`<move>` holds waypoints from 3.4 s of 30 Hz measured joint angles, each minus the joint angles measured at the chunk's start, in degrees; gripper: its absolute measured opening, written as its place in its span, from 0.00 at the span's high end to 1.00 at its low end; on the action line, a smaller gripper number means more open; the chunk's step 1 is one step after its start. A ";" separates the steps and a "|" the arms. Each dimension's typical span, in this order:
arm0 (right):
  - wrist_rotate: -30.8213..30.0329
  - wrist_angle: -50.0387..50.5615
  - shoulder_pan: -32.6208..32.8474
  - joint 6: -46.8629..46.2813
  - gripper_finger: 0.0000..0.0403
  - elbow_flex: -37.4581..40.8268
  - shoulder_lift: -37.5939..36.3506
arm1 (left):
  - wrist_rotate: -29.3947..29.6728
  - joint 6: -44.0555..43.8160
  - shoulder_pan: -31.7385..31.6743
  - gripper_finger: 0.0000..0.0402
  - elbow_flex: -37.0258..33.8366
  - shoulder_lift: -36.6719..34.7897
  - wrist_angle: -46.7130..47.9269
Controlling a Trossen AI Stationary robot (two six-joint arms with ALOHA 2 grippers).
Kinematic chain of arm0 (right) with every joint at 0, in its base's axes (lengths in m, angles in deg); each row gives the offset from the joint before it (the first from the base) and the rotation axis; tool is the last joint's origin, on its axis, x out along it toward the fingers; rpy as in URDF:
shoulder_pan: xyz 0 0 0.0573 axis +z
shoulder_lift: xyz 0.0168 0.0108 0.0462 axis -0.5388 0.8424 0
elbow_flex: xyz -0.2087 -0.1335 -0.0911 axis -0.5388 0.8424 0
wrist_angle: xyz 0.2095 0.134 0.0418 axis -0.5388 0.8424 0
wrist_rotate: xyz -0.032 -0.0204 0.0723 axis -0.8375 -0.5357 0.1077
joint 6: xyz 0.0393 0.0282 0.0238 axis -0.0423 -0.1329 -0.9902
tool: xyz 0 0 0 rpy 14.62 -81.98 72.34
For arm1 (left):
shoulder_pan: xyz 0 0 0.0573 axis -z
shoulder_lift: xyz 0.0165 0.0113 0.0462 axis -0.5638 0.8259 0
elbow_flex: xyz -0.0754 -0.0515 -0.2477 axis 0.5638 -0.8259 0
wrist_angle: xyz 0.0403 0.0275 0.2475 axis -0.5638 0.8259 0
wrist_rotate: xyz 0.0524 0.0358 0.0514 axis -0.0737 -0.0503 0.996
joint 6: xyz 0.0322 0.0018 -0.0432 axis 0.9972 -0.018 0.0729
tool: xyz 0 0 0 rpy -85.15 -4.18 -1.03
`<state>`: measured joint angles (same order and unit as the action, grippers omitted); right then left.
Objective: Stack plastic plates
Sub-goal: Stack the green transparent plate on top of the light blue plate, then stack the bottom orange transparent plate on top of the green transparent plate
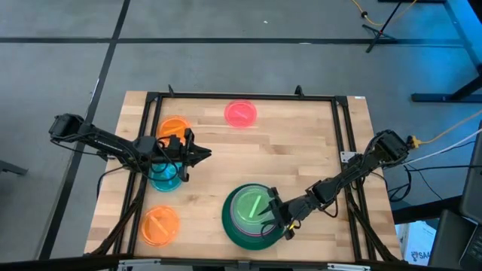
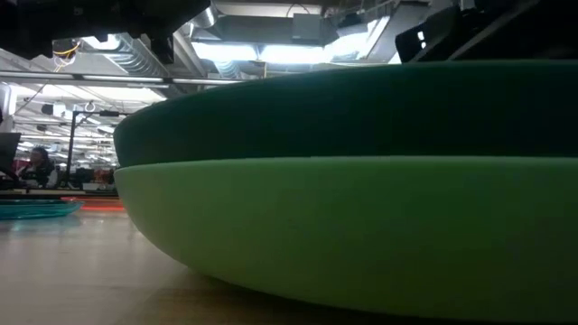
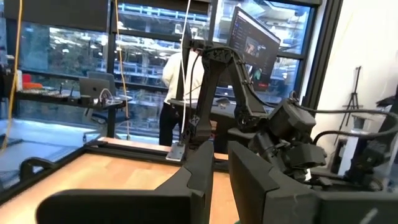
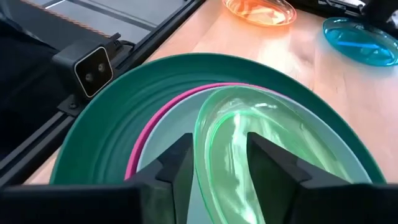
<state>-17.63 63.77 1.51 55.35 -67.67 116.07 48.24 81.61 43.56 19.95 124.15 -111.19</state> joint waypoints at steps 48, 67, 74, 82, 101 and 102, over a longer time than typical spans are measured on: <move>2.97 -1.35 0.04 0.51 0.65 0.02 -0.04 | 7.04 -9.74 12.02 0.63 29.97 21.07 51.28; 0.94 -2.51 0.00 0.51 0.65 0.02 -0.04 | -11.24 -42.75 24.61 0.63 29.97 21.05 81.65; 0.94 -2.49 -0.02 0.51 0.65 0.02 -0.04 | -13.56 -44.18 30.31 0.63 29.97 21.06 90.87; 0.94 -2.47 0.00 0.51 0.65 0.02 -0.04 | -13.18 -44.41 33.30 0.63 27.59 21.03 94.00; 0.04 -2.16 -0.02 0.75 0.65 0.02 -0.04 | -14.18 -46.98 34.47 0.63 22.34 21.05 90.14; 0.04 -2.16 -0.02 0.75 0.65 0.02 -0.04 | -14.16 -46.96 34.47 0.63 22.34 21.05 90.16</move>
<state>-17.59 61.61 1.48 56.10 -67.65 116.03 34.08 34.65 78.02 42.29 145.20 -21.04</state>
